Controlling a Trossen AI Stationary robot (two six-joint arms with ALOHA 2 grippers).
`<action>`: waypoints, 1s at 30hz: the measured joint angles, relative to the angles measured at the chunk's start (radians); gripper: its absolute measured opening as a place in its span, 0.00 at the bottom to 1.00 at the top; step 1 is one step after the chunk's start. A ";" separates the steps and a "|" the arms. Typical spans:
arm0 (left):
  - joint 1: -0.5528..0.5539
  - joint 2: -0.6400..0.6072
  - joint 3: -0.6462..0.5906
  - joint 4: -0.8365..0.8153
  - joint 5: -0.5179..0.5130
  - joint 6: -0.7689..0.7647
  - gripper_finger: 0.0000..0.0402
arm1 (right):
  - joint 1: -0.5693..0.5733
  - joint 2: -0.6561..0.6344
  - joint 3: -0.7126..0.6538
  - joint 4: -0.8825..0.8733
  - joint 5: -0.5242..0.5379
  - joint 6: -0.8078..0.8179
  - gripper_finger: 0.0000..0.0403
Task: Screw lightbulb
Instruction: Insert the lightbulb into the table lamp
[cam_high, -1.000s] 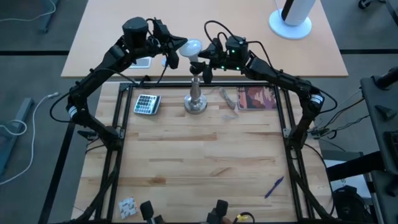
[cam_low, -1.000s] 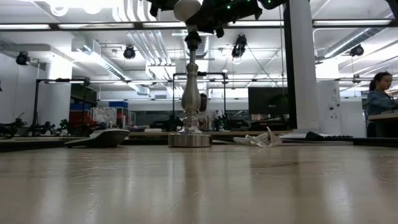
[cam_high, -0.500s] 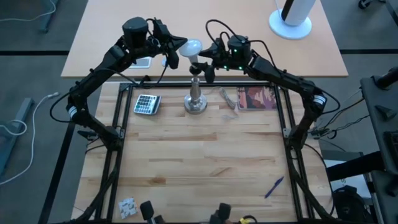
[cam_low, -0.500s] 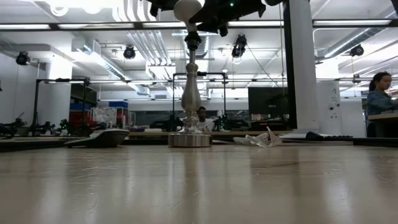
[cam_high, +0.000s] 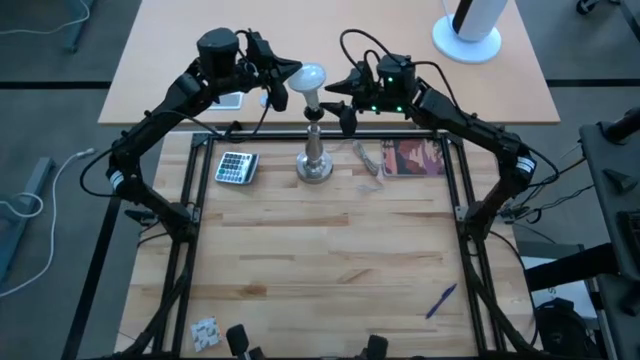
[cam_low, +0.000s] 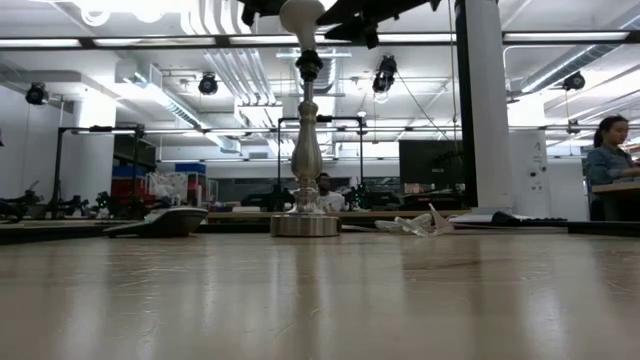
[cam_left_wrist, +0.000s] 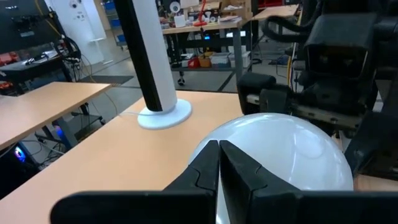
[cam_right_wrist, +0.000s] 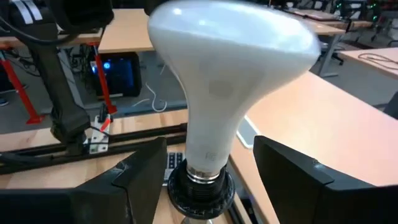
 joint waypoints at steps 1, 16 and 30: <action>0.000 0.000 0.000 0.000 0.000 0.000 0.01 | 0.000 -0.007 0.000 -0.014 0.000 -0.001 0.58; -0.006 -0.001 0.000 -0.001 0.001 0.002 0.01 | -0.017 -0.073 0.000 0.128 0.055 0.033 0.35; -0.006 -0.001 0.000 -0.002 0.002 0.016 0.00 | -0.032 0.106 0.215 0.175 -0.040 0.150 0.03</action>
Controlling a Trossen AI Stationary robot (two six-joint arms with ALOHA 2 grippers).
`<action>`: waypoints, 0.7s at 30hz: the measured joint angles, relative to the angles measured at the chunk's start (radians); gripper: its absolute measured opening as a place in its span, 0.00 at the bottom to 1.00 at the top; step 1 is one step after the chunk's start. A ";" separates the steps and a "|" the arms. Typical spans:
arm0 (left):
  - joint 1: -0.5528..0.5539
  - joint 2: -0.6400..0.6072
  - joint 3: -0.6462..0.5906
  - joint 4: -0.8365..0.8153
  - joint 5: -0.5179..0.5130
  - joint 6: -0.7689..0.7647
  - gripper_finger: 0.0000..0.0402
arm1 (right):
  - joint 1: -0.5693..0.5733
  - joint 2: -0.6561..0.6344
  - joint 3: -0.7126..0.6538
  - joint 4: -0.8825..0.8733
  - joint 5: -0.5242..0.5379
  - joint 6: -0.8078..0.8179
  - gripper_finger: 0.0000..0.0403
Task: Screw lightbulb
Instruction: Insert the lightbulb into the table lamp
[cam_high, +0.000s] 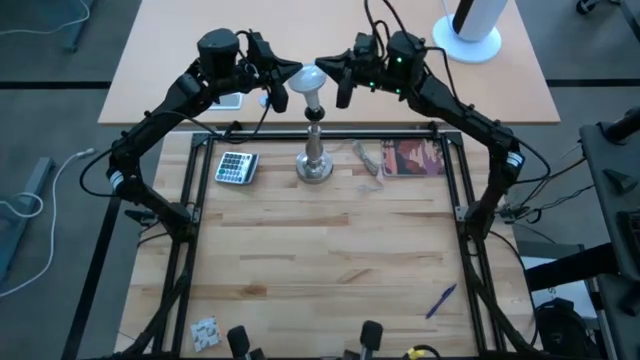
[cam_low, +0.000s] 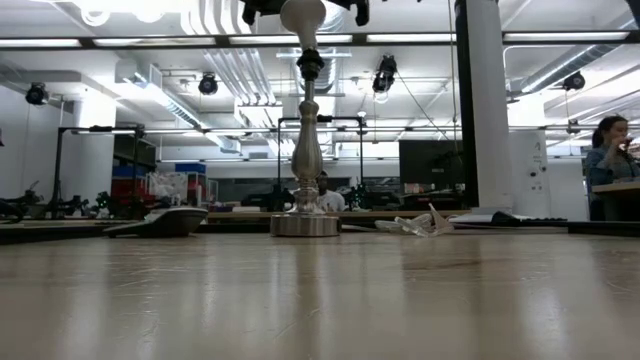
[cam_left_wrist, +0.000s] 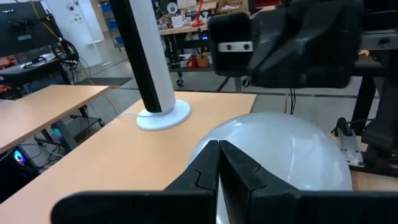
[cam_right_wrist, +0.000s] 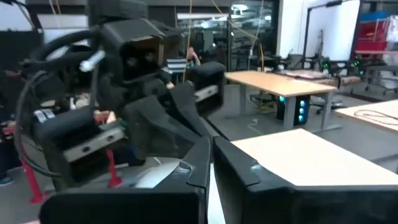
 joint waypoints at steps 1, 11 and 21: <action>0.000 0.000 0.000 0.000 0.000 0.002 0.00 | -0.001 0.006 0.012 -0.015 -0.002 -0.013 0.02; 0.000 0.000 0.000 0.001 0.000 0.018 0.02 | 0.001 0.011 0.008 -0.050 -0.014 -0.020 0.00; 0.000 -0.001 0.000 0.006 -0.004 0.018 0.02 | 0.009 0.010 0.000 -0.074 -0.023 -0.023 0.00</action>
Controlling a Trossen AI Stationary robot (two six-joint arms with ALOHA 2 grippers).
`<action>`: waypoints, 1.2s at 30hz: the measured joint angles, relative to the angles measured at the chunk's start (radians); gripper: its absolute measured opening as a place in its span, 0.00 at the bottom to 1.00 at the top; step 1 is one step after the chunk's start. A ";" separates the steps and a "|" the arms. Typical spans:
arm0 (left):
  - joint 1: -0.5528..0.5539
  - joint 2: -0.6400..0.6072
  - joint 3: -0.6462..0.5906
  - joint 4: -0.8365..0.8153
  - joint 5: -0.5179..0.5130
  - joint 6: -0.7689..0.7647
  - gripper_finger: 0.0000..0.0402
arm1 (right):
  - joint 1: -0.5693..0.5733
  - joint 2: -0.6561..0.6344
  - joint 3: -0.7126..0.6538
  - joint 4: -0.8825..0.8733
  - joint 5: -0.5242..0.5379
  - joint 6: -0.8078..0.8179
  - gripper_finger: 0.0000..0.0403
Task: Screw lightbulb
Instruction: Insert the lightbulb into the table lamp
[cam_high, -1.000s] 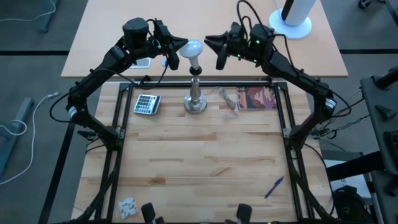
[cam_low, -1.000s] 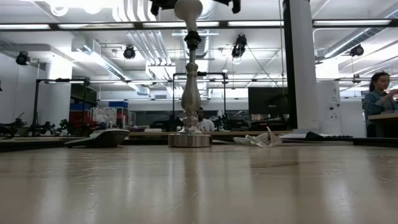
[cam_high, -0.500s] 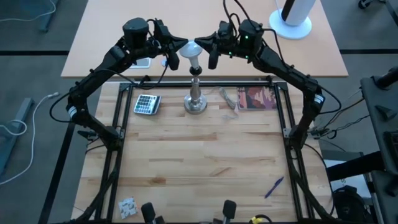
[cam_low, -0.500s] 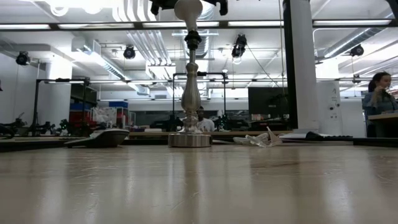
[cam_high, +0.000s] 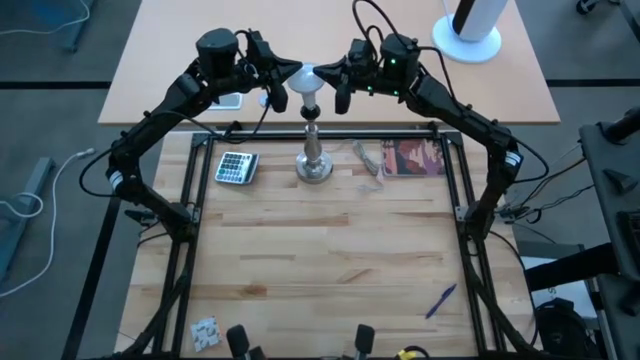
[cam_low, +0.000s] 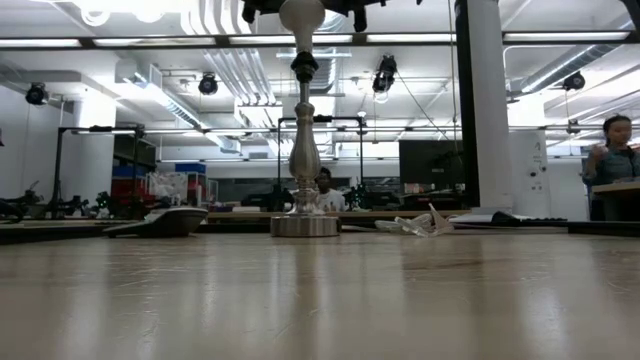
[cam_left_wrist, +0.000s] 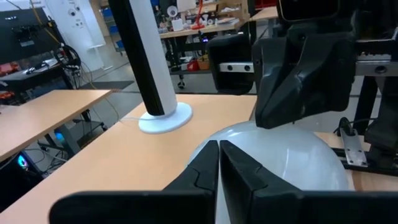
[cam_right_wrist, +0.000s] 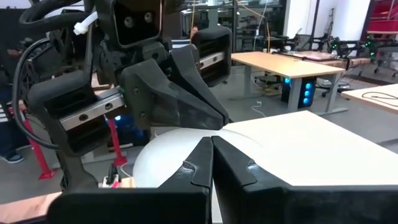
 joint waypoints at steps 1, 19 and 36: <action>0.000 0.000 0.000 0.000 -0.005 0.000 0.02 | 0.003 0.000 0.000 0.000 0.000 0.000 0.00; 0.000 -0.011 0.000 -0.009 -0.013 -0.008 0.02 | 0.010 -0.002 -0.002 -0.026 -0.003 -0.021 0.00; 0.002 -0.020 0.003 -0.005 -0.064 -0.003 0.01 | 0.013 -0.002 -0.003 -0.031 0.000 -0.009 0.00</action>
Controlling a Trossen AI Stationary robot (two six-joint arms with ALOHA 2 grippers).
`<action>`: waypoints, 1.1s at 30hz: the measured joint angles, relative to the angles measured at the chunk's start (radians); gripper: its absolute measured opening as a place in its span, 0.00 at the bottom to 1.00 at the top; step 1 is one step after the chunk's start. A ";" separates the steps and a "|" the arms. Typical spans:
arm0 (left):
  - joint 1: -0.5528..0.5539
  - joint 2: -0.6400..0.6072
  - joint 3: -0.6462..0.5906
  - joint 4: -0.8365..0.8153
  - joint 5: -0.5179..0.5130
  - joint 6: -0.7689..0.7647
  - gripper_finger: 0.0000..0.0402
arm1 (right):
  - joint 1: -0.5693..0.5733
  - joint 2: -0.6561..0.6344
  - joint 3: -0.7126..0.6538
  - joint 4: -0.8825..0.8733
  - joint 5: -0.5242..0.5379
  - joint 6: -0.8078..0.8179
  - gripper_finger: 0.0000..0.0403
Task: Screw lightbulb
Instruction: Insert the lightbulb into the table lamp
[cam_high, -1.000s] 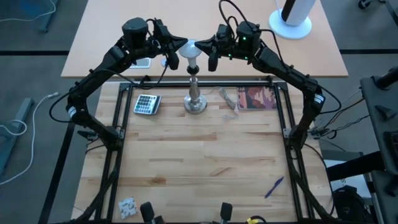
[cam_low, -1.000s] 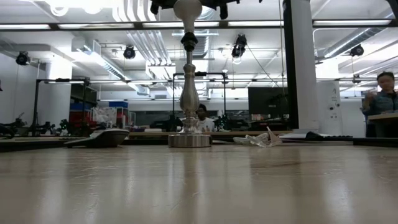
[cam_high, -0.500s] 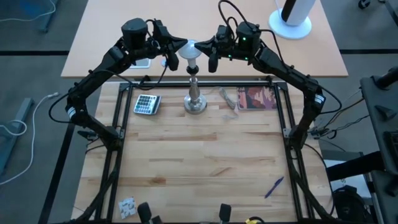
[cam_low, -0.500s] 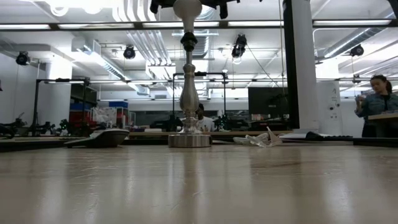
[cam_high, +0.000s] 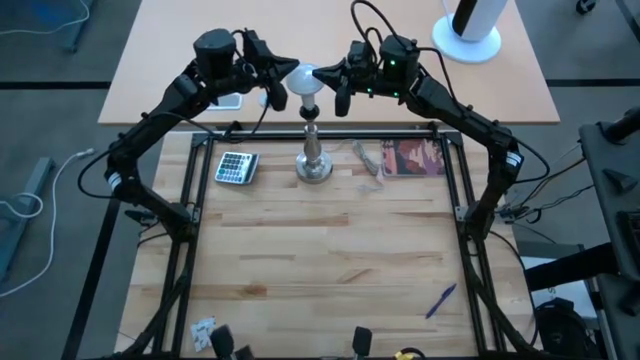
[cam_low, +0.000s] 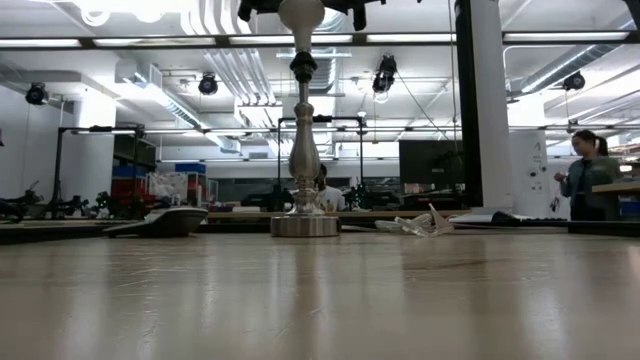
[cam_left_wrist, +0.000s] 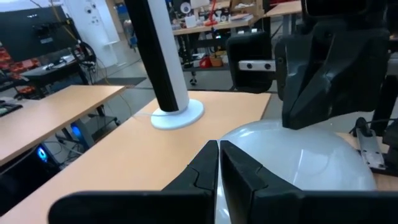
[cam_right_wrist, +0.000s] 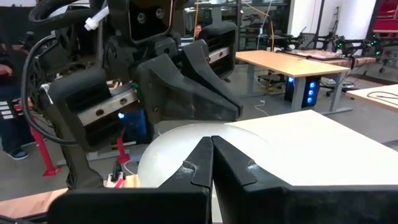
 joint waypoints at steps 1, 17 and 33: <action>0.000 -0.003 0.006 0.000 0.000 0.000 0.01 | 0.000 0.000 0.000 0.000 0.000 0.000 0.00; -0.008 -0.042 0.013 -0.158 0.133 0.003 0.01 | 0.000 0.001 0.000 -0.010 0.000 -0.006 0.00; -0.009 -0.035 0.011 -0.149 0.084 0.028 0.01 | 0.006 0.002 0.000 -0.017 0.008 0.019 0.00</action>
